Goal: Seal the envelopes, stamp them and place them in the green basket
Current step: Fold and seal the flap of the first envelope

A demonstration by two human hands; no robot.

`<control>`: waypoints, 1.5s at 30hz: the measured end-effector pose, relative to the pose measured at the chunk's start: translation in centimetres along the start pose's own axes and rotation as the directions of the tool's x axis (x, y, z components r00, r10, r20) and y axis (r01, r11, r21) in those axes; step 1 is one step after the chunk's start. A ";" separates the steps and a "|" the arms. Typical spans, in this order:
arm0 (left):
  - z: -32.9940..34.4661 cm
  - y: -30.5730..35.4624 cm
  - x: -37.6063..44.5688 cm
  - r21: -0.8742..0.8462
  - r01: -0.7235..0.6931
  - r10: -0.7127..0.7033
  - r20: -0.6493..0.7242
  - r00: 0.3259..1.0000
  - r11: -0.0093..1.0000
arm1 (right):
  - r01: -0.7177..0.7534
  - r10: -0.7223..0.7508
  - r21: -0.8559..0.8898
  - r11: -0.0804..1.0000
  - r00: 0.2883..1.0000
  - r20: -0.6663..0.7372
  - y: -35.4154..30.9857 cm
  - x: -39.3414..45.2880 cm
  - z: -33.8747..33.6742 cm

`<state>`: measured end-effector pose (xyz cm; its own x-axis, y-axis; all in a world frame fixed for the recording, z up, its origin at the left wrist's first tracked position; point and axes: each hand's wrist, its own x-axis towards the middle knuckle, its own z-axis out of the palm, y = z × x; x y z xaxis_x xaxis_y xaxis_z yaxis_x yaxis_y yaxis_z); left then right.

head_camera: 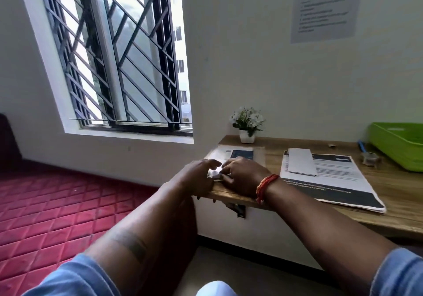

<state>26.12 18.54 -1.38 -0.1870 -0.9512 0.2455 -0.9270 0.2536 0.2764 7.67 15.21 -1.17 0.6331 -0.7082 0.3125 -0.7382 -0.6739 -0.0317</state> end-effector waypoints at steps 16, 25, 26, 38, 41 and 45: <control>-1.7 -1.0 -0.4 -0.227 -0.119 -0.016 -0.516 0.857 0.967 | -0.013 0.365 0.701 0.713 0.861 -0.355 -1.3 1.5 -2.9; -5.6 5.1 -0.8 -0.104 -0.146 0.022 -0.738 0.674 0.984 | 0.144 0.581 0.893 0.427 0.713 -0.393 -4.7 2.4 -10.2; -6.1 5.9 -0.6 -0.125 -0.186 0.035 -0.733 0.679 0.975 | 0.175 0.582 0.906 0.387 0.715 -0.386 -5.0 2.2 -11.1; -12.4 10.8 7.4 -0.369 -0.286 0.198 -0.256 0.946 0.884 | -0.082 0.436 0.553 0.829 0.713 -0.549 4.5 -1.7 -16.1; -11.6 11.4 11.4 -0.323 -0.251 0.254 -0.034 0.966 0.912 | -0.202 0.470 0.591 0.781 0.813 -0.344 8.9 -2.7 -15.0; -7.0 13.3 17.0 -0.029 -0.278 0.279 0.113 0.954 0.960 | -0.431 0.642 0.710 0.557 0.766 -0.038 14.5 -3.6 -11.0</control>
<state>12.85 6.99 13.03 -0.4736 -0.8562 0.2066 -0.8289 0.5126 0.2240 -7.89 10.29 7.74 0.0026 -0.9669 0.2552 -0.5189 -0.2195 -0.8262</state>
